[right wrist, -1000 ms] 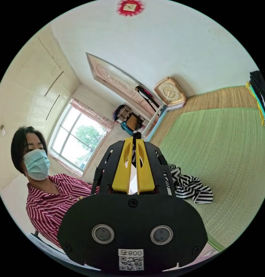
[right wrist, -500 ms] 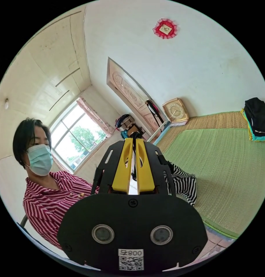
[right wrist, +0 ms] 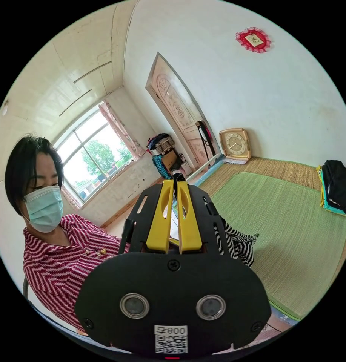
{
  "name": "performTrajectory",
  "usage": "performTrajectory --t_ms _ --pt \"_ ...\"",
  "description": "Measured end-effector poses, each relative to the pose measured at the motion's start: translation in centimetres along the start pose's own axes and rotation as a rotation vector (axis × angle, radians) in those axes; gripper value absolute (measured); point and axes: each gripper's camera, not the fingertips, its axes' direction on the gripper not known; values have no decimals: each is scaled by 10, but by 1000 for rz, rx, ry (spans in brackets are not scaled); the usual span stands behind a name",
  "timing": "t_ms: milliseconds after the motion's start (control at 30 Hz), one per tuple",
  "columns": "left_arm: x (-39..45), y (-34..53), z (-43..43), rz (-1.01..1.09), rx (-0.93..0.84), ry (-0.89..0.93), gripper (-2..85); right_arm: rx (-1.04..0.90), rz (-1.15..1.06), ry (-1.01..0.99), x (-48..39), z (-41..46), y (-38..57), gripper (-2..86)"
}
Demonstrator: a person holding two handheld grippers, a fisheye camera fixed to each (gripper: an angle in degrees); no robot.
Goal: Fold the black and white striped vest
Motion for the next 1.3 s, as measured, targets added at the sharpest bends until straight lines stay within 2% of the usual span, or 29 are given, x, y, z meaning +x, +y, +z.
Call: performTrajectory --t_ms 133,200,433,533,667,900,1100,1300 --pt "20 1 40 52 -91 -175 111 -4 -5 -7 -2 13 -22 14" --pt "34 -1 60 86 -127 -329 111 -10 -9 -5 -4 19 -31 14" --pt "63 6 55 100 -81 -400 23 -17 -17 35 -5 23 -63 15" --pt "74 19 14 75 18 -395 14 20 -3 58 2 8 -69 15" --pt "103 38 -74 73 235 -416 10 85 21 90 13 -21 -74 15" --pt "218 78 -188 288 543 -510 8 203 21 99 16 -69 -78 14" --pt "315 121 -220 480 725 -541 7 279 -15 107 1 -98 -84 14" --pt "383 165 -231 591 817 -577 6 326 -65 112 -17 -121 -90 14"
